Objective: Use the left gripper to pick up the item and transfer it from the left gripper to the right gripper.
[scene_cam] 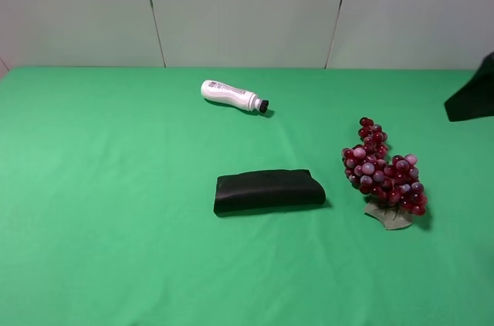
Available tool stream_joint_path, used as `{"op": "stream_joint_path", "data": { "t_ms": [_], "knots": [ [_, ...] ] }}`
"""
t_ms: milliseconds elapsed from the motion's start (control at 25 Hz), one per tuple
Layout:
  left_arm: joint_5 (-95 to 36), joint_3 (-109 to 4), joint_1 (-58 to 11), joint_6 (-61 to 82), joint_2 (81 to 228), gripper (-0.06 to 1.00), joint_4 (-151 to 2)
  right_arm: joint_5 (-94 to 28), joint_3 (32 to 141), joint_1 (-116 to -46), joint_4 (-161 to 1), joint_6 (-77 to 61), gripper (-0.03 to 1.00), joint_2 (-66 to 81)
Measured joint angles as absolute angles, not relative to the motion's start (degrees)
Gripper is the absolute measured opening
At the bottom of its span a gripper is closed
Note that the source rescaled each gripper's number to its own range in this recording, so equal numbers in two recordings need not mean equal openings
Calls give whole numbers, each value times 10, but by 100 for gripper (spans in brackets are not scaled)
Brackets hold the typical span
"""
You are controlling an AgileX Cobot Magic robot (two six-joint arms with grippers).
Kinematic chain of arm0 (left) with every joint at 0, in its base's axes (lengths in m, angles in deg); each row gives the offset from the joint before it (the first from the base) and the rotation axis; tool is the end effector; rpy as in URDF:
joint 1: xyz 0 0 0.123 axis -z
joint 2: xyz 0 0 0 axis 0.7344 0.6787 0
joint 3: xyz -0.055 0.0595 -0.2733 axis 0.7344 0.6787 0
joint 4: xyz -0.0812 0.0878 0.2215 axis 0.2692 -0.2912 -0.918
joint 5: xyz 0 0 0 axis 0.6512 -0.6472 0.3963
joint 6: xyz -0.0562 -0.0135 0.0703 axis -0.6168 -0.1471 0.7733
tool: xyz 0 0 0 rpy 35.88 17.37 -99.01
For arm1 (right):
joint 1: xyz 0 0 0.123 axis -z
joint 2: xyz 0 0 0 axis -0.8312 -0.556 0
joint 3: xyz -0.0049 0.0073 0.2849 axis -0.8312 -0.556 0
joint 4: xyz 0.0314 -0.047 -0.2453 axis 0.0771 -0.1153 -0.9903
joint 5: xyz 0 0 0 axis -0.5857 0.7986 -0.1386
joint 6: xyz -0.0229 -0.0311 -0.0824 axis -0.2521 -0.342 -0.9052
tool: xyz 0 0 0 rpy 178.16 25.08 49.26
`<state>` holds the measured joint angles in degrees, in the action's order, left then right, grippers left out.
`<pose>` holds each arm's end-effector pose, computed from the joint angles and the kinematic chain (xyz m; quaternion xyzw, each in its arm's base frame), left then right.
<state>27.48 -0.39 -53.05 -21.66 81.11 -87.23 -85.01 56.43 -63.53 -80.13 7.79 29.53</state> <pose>-0.0032 -0.0011 0.2711 -0.0315 0.8585 0.0282 0.5111 0.1469 0.0292 0.3296 -0.1082 0.9520 0.0631 0.2793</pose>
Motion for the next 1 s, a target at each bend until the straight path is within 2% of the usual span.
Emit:
{"op": "stream_joint_path", "data": {
  "t_ms": [520, 760, 1000],
  "knots": [
    [275, -4, -530, -217, 811, 100, -872, -828, 384, -635, -801, 89, 100, 636],
    [275, -4, -530, -217, 811, 100, -872, -821, 366, -635, -823, 99, 100, 768],
    [275, -4, -530, -217, 811, 100, -872, -820, 353, -635, -864, 144, 100, 807]
  ]
}}
